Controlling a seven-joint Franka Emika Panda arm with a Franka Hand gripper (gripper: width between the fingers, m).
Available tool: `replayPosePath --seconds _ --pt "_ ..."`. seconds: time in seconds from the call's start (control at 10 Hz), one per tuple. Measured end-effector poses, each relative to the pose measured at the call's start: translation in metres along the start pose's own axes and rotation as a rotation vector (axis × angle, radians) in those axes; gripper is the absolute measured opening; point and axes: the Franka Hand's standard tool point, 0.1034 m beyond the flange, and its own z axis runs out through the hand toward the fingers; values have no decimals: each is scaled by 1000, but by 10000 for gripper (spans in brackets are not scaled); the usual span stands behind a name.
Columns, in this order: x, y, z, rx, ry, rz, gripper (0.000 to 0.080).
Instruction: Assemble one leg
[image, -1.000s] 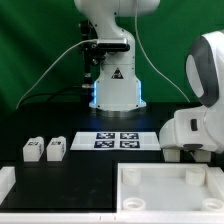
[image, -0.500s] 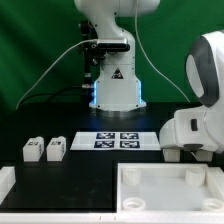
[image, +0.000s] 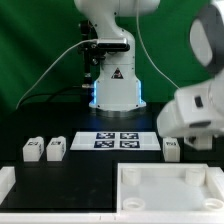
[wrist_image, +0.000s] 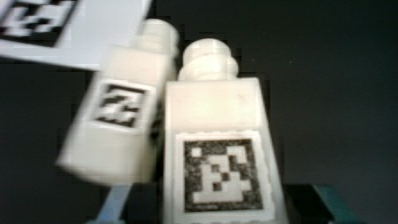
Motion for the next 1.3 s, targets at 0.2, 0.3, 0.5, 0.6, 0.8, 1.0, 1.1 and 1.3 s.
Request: replayPosePath --seconds 0.2,0.3,0.5,0.6,0.8,1.0,1.1,1.3 --pt "-5 23 -57 20 143 13 294" --pt "-16 29 -77 65 234 40 294" --pt "-12 39 -93 103 458 81 294" --pt "-12 35 -89 94 557 80 294" --pt "-2 39 -102 89 805 80 294" --pt "28 58 -143 48 1100 23 294" --pt "31 56 -164 37 1205 16 294" --pt "28 44 -168 36 1400 0 294"
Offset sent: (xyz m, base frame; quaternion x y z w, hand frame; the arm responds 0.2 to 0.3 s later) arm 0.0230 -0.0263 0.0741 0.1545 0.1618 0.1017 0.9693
